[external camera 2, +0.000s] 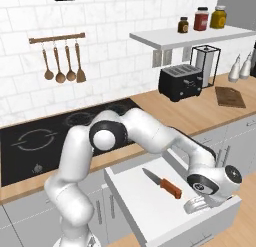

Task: Pick up the knife from the drawer and place it on the cutting board. Then place the meat from the plate to the cutting board.

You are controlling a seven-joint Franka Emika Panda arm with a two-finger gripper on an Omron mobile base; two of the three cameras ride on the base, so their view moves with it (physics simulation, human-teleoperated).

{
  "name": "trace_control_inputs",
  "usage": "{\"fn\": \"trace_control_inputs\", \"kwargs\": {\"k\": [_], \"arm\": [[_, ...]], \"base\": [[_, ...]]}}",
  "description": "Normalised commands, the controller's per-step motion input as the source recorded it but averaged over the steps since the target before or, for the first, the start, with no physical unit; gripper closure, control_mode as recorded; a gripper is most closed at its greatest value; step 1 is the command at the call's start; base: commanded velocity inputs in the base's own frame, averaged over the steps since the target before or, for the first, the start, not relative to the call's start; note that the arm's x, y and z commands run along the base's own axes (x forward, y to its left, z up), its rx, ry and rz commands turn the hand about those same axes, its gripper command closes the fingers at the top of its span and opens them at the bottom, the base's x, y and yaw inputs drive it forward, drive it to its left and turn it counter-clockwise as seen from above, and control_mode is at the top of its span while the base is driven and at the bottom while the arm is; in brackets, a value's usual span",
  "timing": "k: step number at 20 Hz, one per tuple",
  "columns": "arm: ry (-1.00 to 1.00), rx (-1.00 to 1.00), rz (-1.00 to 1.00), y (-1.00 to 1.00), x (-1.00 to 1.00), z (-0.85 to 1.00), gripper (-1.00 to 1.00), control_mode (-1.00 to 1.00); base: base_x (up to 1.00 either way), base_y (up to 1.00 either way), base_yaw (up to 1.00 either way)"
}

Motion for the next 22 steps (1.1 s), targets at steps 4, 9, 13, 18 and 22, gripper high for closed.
{"fn": "trace_control_inputs", "kwargs": {"k": [4,9,13,18,22], "arm": [[0.00,-0.01,0.04,0.91,0.24,0.46,-1.00,-1.00],[0.06,0.00,0.04,0.95,0.80,-0.01,-1.00,-1.00],[0.16,-0.02,-0.02,0.76,0.79,-0.11,-1.00,-1.00],[0.16,-0.06,-0.06,0.15,0.45,-0.19,-1.00,-1.00],[0.08,0.00,-0.13,-0.02,0.04,-0.26,-1.00,-1.00]], "base": [[0.00,0.00,0.00],[0.00,0.00,0.00],[0.00,0.00,0.00],[0.00,0.00,0.00],[0.00,0.00,0.00]]}}
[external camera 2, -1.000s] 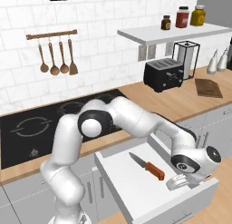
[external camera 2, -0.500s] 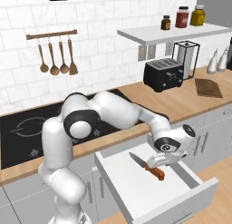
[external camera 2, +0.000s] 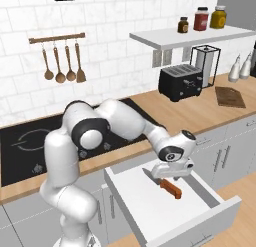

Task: Pick up the knife from the drawer and place it on the cutting board. Then place the meat from the plate to the cutting board.

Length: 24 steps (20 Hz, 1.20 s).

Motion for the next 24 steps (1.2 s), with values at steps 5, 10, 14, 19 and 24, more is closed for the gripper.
{"fn": "trace_control_inputs", "kwargs": {"k": [5,10,14,19,24], "arm": [[-0.03,0.00,-0.03,-0.06,0.17,-0.35,-1.00,-1.00],[-0.02,0.00,0.07,-0.25,0.32,-0.10,-1.00,-1.00],[-0.01,0.00,0.07,-0.20,0.19,-0.12,-1.00,-1.00],[0.00,0.00,0.09,-0.07,0.13,-0.25,-1.00,-1.00],[0.00,0.00,0.10,-0.11,0.16,-0.30,-1.00,-1.00]], "base": [[0.00,0.00,0.00],[0.00,0.00,0.00],[0.00,0.00,0.00],[0.00,0.00,0.00],[0.00,0.00,0.00]]}}
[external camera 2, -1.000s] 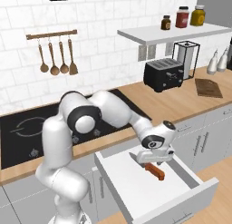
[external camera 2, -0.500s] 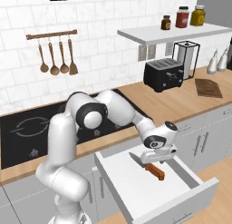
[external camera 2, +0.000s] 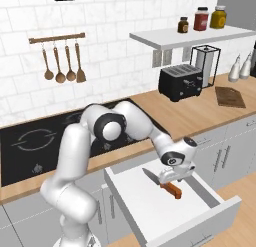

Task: Pick up the knife from the drawer and place it on the cutting board. Then place the meat from the plate to the cutting board.

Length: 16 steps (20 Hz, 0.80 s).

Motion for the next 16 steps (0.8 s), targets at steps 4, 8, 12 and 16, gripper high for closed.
{"fn": "trace_control_inputs", "kwargs": {"k": [4,8,12,16], "arm": [[0.00,0.00,0.08,-0.11,0.10,-0.33,-1.00,-1.00],[0.00,0.00,0.07,-0.08,0.03,-0.33,-1.00,-1.00],[0.00,0.00,0.07,-0.01,0.00,-0.32,-1.00,-1.00],[0.00,0.00,0.07,0.00,0.00,-0.34,-1.00,-1.00]], "base": [[0.00,0.00,0.00],[0.00,0.00,0.00],[0.00,0.00,0.00],[0.00,0.00,0.00]]}}
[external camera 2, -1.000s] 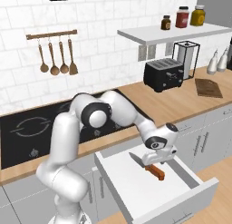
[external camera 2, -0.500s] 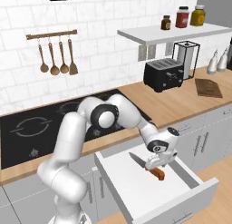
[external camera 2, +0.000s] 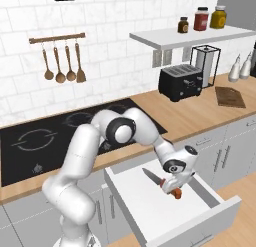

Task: Pick up the knife from the drawer and place it on the cutting board. Then place the meat from the plate to the cutting board.

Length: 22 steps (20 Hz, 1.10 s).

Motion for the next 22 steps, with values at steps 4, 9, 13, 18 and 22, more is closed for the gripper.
{"fn": "trace_control_inputs", "kwargs": {"k": [4,9,13,18,22], "arm": [[0.00,0.00,0.06,0.12,-0.03,-0.31,-1.00,-1.00],[0.00,0.00,0.04,0.01,-0.02,-0.29,-1.00,-1.00],[0.00,0.00,0.00,0.00,0.00,-0.08,1.00,-1.00],[-0.03,0.00,0.00,-0.05,-0.03,0.03,1.00,-1.00],[-0.05,-0.01,-0.03,-0.05,-0.36,0.25,1.00,-1.00]], "base": [[0.00,0.00,0.00],[0.00,0.00,0.00],[0.00,0.00,0.00],[0.00,0.00,0.00],[0.00,0.00,0.00]]}}
